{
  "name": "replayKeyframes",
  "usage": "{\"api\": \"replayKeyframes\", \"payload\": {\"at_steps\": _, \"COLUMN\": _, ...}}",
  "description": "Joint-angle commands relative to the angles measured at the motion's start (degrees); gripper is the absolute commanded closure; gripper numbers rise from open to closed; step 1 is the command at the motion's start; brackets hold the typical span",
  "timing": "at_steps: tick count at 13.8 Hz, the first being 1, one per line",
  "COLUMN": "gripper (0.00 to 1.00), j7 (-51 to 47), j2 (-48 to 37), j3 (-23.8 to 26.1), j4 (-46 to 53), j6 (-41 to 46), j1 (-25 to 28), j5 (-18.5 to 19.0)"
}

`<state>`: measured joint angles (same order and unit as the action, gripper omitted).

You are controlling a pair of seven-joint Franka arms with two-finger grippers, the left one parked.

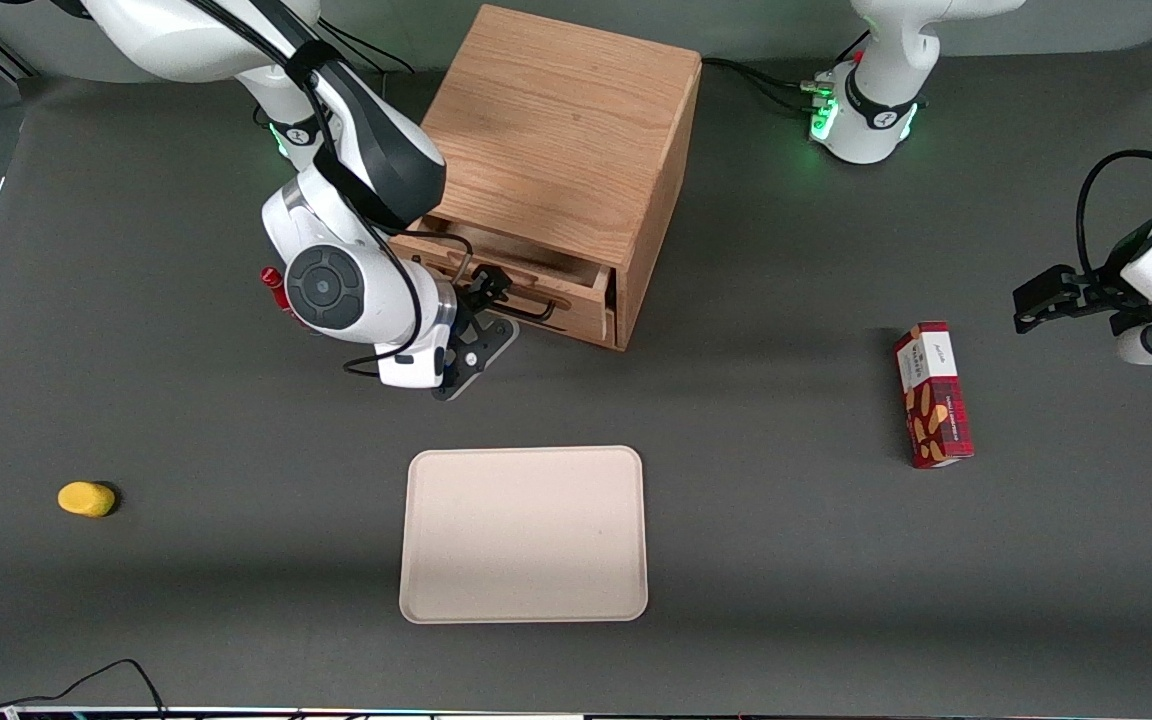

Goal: Close top drawer
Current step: 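Keep pushing the drawer with the right gripper until flush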

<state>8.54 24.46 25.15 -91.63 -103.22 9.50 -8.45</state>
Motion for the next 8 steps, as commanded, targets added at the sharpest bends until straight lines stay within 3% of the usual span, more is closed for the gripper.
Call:
{"api": "replayKeyframes", "payload": {"at_steps": 1, "gripper": 0.0, "j7": -1.86, "j2": -2.23, "j3": 1.74, "j4": -2.85, "j6": -0.4, "j1": -0.8, "j5": 0.27}}
{"api": "replayKeyframes", "payload": {"at_steps": 8, "gripper": 0.0, "j7": -3.97, "j2": -2.58, "j3": 4.11, "j4": -4.25, "j6": -1.28, "j1": -1.24, "j5": 0.36}}
